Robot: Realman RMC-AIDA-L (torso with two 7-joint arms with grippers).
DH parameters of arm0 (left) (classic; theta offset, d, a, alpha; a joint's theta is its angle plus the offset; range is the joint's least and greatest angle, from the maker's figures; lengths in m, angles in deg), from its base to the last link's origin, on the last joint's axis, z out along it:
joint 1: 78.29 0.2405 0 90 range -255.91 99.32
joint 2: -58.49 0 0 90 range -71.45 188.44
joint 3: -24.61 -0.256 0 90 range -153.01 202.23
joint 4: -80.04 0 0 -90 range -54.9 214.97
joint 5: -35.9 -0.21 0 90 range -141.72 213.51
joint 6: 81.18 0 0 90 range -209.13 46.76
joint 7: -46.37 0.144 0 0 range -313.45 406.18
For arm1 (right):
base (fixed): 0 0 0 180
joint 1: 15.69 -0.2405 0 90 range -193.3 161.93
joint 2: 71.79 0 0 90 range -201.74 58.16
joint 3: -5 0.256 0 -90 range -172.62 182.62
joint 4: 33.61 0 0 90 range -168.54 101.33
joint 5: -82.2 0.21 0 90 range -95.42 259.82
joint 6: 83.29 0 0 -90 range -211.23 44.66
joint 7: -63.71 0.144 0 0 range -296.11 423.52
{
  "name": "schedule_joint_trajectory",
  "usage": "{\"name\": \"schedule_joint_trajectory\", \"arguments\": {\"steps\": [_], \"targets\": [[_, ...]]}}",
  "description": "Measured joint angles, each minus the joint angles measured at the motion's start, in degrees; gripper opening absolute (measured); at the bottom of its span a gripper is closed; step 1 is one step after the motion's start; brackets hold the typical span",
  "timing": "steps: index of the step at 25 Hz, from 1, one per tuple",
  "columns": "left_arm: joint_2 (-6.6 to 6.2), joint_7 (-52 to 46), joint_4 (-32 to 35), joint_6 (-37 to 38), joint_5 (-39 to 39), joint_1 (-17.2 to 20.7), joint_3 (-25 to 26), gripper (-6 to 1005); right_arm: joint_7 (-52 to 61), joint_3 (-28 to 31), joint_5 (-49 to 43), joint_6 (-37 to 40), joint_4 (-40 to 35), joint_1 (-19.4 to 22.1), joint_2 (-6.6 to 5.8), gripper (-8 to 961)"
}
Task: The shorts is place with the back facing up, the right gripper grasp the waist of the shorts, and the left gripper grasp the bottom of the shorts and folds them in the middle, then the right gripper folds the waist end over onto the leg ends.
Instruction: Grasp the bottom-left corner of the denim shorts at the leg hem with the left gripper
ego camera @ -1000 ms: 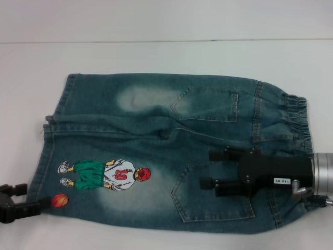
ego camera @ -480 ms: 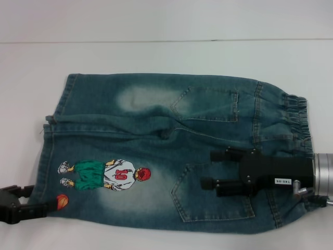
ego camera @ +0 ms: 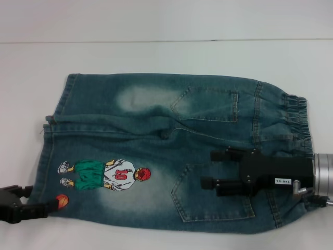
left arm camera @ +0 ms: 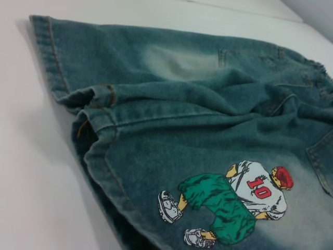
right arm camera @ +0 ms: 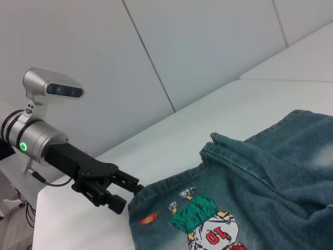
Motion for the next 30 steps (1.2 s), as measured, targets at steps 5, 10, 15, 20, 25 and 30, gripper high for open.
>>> {"name": "schedule_joint_trajectory", "arguments": {"steps": [5,10,15,20,25,30], "targets": [[0.03,-0.04,0.00,0.91,-0.36,-0.70,0.01,890,0.00,-0.02,0.00,-0.02,0.00,-0.01,0.03,947],[-0.08,-0.21,0.00,1.83,-1.03,-1.05,0.00,889,0.00,-0.02,0.00,-0.08,0.00,0.04,0.03,947],[-0.13,-1.38,0.00,1.97,-1.58,-1.31,0.04,888,0.00,-0.06,0.00,-0.39,0.02,0.07,0.03,947],[0.10,-1.60,0.00,0.95,-1.87,-1.63,0.01,887,0.00,-0.10,0.00,-0.54,0.14,0.08,0.03,947],[0.17,-1.59,-0.01,0.27,-1.91,-1.78,0.00,885,0.00,-0.02,0.00,-0.65,0.50,0.08,0.03,947],[0.17,-1.59,0.42,0.05,-1.91,-2.10,-0.21,884,0.00,0.17,0.00,-0.68,0.59,0.08,0.03,946]]}}
